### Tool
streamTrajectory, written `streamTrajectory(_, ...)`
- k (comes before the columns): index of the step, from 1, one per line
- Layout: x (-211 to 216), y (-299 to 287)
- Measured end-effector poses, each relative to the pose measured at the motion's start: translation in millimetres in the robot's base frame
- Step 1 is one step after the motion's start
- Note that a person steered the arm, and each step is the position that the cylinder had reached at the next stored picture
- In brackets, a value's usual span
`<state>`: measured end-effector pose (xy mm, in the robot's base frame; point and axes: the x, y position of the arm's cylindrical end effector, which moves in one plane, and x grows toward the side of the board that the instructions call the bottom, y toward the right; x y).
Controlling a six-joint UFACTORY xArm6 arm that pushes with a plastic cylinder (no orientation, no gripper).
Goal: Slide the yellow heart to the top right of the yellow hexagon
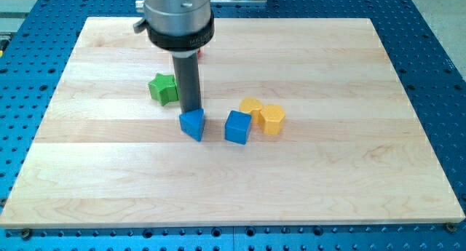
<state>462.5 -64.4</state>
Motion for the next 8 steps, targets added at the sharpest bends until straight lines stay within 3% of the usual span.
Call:
streamTrajectory(1, 38, 0)
streamTrajectory(2, 47, 5)
streamTrajectory(5, -35, 86)
streamTrajectory(8, -27, 116)
